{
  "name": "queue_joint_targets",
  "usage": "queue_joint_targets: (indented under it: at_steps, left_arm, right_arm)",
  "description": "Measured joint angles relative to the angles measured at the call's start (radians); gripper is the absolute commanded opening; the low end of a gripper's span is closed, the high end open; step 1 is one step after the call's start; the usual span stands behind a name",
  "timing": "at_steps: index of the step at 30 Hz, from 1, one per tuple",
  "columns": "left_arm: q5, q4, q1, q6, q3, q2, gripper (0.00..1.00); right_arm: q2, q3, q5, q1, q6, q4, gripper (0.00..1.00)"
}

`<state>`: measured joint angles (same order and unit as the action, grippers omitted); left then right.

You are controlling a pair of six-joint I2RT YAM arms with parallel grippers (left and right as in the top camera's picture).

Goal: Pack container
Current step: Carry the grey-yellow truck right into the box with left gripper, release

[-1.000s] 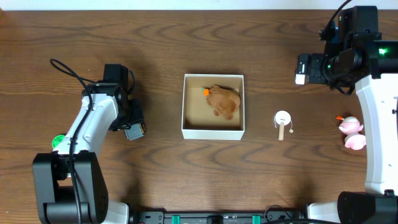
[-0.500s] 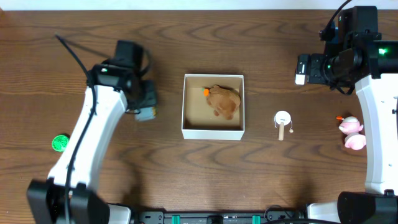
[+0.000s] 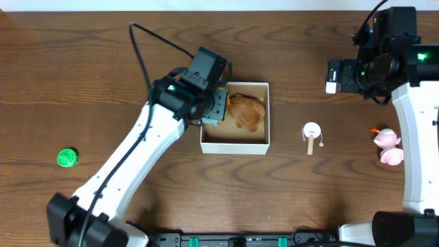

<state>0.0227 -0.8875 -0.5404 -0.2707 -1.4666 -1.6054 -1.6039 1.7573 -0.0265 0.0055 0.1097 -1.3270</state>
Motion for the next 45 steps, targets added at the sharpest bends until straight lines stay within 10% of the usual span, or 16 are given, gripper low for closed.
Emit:
queue_joint_targets:
  at_steps: [12, 20, 24, 45]
  left_arm:
    - [0.0, 0.078, 0.002, -0.003, 0.0, -0.177, 0.17]
    - [-0.009, 0.084, 0.002, -0.003, 0.0, -0.239, 0.82]
    - [-0.011, 0.086, 0.002, -0.009, 0.0, -0.238, 0.99]
    - [-0.188, -0.138, 0.068, -0.021, 0.0, 0.207, 0.98]
  right_arm:
    - [0.0, 0.0, 0.0, 0.0, 0.0, -0.001, 0.99]
    - [0.0, -0.001, 0.0, 0.0, -0.008, -0.012, 0.99]
    - [0.0, -0.001, 0.0, 0.0, -0.008, -0.013, 0.99]
    - [0.011, -0.001, 0.122, -0.036, 0.098, -0.036, 0.99]
